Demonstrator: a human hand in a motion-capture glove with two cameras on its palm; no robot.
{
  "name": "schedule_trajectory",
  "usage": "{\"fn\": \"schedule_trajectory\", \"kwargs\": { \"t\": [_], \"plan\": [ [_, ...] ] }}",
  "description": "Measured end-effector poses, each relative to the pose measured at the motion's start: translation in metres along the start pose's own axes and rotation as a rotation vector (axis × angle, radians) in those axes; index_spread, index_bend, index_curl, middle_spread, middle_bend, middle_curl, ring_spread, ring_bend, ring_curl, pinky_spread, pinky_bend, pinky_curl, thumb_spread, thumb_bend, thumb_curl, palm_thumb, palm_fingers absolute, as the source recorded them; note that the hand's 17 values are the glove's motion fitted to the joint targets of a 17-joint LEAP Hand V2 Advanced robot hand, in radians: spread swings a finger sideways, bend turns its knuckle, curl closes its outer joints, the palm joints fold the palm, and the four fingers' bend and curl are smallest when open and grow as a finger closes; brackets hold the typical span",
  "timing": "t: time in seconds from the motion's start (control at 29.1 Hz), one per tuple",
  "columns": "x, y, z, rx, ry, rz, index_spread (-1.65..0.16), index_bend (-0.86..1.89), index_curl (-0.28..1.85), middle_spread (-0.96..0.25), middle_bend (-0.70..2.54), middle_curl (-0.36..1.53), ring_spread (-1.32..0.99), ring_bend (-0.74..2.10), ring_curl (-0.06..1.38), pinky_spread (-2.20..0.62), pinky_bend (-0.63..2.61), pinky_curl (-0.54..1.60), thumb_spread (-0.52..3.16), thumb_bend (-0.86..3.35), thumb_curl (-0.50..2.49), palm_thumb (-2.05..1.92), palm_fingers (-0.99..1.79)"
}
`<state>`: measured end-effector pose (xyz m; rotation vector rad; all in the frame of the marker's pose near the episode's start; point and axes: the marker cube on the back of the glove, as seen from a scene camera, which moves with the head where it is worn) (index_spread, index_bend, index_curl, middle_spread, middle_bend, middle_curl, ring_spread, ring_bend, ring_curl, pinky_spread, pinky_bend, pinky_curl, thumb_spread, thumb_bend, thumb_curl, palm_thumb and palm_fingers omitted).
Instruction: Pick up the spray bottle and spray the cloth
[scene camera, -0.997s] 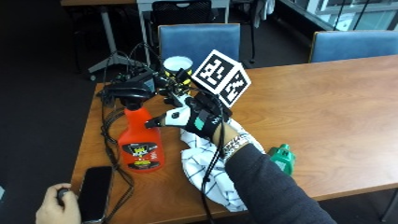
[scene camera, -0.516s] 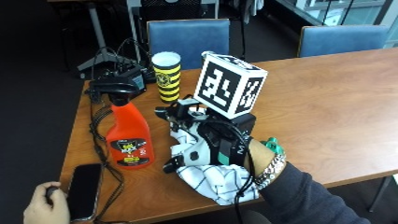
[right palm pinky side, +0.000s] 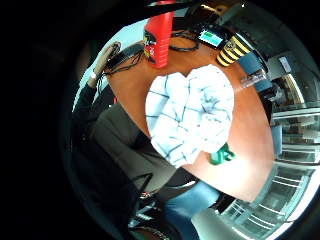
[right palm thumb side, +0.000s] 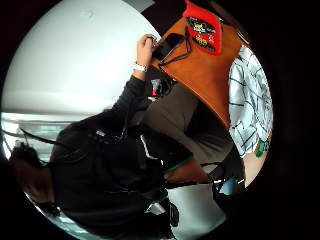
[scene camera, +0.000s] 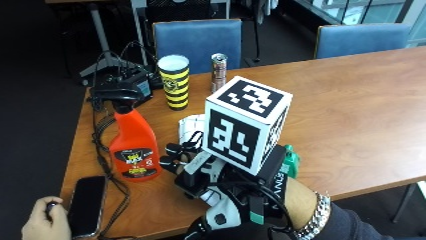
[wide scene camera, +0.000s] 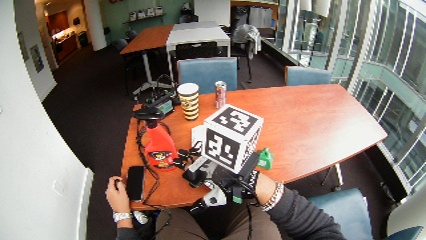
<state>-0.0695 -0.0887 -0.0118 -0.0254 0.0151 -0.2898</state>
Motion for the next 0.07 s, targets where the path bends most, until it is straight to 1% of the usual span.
{"fn": "schedule_trajectory", "kwargs": {
  "t": [0.07],
  "plan": [
    [-0.0025,0.0021,0.0002,-0.001,0.008,-0.001,-0.42,0.19,0.29,-0.08,0.19,0.35,-0.06,0.38,0.33,0.22,0.26,0.31,0.98,-0.06,0.45,0.43,0.22]
  ]
}}
